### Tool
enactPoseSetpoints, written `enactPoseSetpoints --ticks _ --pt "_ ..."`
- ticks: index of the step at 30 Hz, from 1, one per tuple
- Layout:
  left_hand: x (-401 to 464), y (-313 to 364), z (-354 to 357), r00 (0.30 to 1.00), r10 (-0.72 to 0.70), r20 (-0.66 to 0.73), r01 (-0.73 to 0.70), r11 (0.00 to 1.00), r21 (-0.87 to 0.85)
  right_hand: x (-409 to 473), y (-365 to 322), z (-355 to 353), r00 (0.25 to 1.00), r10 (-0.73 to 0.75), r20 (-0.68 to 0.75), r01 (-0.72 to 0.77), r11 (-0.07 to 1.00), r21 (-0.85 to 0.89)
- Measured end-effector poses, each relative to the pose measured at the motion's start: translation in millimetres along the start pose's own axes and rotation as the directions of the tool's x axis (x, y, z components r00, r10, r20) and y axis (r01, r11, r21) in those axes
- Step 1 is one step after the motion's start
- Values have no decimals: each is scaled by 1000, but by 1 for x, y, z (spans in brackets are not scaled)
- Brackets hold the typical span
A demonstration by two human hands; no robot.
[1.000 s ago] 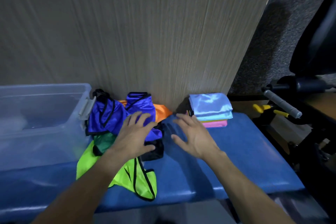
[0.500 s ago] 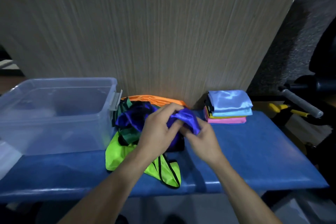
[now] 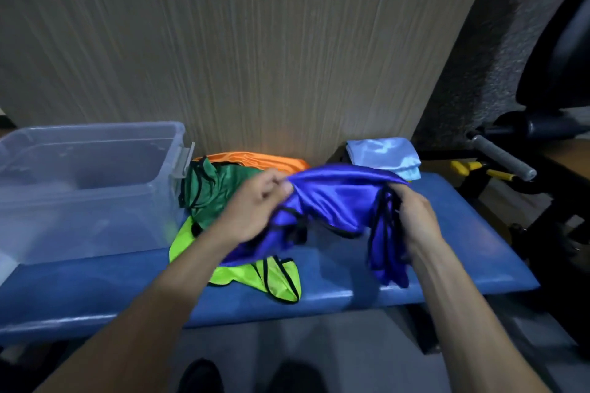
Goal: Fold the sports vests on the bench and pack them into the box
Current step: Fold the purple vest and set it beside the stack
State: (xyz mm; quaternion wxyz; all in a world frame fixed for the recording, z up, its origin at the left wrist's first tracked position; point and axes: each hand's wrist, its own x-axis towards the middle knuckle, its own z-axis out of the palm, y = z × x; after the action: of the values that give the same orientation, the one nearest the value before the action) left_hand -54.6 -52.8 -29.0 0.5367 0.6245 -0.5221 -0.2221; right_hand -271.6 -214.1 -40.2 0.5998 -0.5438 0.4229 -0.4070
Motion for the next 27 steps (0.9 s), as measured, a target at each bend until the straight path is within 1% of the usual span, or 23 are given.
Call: enactPoseSetpoints --ticks 2,3,4,6,7,8,9,10,11,12,13,14,15,16,17,18,19,20,22,23,24,25,27 --pt "12 12 -13 978 28 -209 -19 999 43 -8 2 5 982 168 92 -178 977 117" --pt "18 9 -20 960 53 -276 -5 985 174 -9 5 6 970 201 135 -214 973 88" --pt "22 2 -28 943 79 -323 45 932 359 -11 7 8 963 213 163 -224 973 51" --pt "22 -14 -36 931 119 -345 174 688 705 -12 8 9 956 221 193 -229 973 20" --pt "21 -19 -32 938 162 -308 156 596 788 -11 9 11 951 236 202 -246 969 25" --pt "20 -20 -25 938 224 -264 84 593 801 -10 11 12 944 247 221 -264 963 51" --pt "17 -14 -13 938 279 -207 -26 650 759 -10 11 14 935 259 241 -287 954 87" --pt "12 -5 0 948 293 -125 -148 752 642 -8 13 16 927 272 259 -312 942 128" --pt "7 5 14 969 246 -24 -205 853 480 -7 12 18 919 287 270 -336 929 155" --pt "1 13 27 979 173 106 -199 925 323 -5 13 20 913 304 272 -361 913 189" --pt "-5 19 38 967 103 235 -155 964 216 -3 13 22 906 324 271 -388 893 230" --pt "-11 22 46 942 50 333 -114 978 175 0 13 23 903 327 278 -401 873 277" --pt "-15 20 52 921 12 388 -93 977 191 2 14 25 902 321 288 -407 854 322" --pt "-17 15 57 917 -10 400 -104 960 261 4 15 27 903 317 290 -410 839 359" --pt "-16 9 61 930 -19 367 -117 931 346 6 16 29 904 317 287 -412 827 384" --pt "-15 4 65 947 -23 321 -104 922 372 7 17 30 905 318 285 -414 816 404" --pt "-14 2 69 953 -35 300 -67 944 322 8 18 31 905 324 276 -415 814 406" --pt "-13 0 71 948 -54 313 -15 977 213 10 21 31 902 334 273 -422 819 390" --pt "-13 1 73 911 -75 406 71 997 24 12 25 29 894 362 263 -435 842 320" --pt "-13 3 70 898 -80 432 81 997 16 13 26 27 893 371 253 -436 851 292" --pt "-13 5 65 904 -70 423 55 997 49 14 25 24 896 376 238 -433 860 271" --pt "-12 6 58 930 -37 366 -3 994 109 15 25 22 898 376 229 -429 865 260" --pt "-6 -2 33 982 87 169 -139 936 322 17 24 15 898 380 221 -428 869 248"
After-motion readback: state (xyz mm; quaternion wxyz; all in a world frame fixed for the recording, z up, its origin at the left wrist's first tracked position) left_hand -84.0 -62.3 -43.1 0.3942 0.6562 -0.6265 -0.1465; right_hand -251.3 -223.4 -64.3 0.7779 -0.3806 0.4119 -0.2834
